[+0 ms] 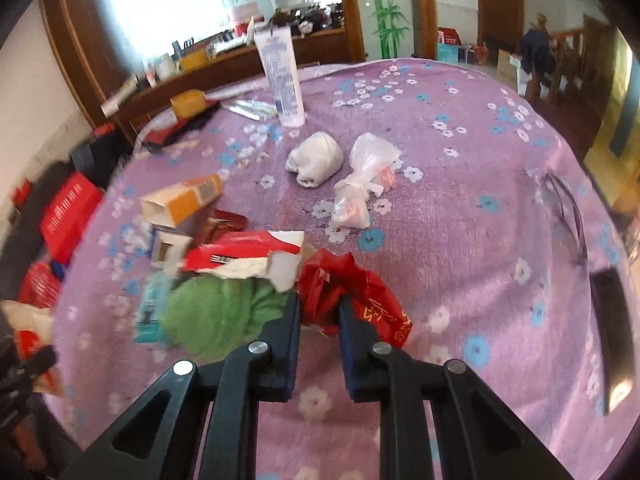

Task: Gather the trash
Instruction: 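Grasp the red-labelled tissue packet with left tool while right tool grasps the red plastic bag, then lift the tissue packet with left tool while right tool lifts the red bag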

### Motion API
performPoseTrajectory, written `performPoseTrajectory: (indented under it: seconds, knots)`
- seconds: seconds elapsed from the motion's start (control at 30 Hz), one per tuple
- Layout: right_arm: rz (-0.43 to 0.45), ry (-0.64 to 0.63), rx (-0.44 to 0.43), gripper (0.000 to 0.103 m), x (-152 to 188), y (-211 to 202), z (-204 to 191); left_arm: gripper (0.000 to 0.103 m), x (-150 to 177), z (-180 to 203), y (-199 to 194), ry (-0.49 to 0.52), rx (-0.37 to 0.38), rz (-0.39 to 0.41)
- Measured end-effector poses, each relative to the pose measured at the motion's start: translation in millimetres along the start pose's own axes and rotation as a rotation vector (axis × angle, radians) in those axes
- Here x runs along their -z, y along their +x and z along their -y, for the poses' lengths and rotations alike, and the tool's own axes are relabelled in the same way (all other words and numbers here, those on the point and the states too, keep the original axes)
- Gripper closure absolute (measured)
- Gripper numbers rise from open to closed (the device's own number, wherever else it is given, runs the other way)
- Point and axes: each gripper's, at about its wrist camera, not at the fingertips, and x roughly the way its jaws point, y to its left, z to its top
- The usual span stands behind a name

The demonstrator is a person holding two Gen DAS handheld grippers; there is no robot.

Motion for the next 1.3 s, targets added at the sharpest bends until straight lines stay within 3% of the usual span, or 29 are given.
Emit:
performPoseTrajectory:
  seconds: [0.3,0.47,0.7,1.3]
  knots:
    - [0.046,0.088,-0.205,0.084,27,-43,-27,0.064,-10,19,-3,0.031,0.029,0.022]
    - [0.03,0.042,-0.222,0.084,40,-49,-52,0.064,-13,31,-4,0.078,0.053,0.04]
    - [0.044,0.008,-0.177,0.084,58,-63,-64,0.064,-18,38,-3,0.102,0.079,0.045]
    - [0.106,0.152,-0.025,0.084,88,-104,-25,0.064,-31,88,7,0.264,0.204,0.041]
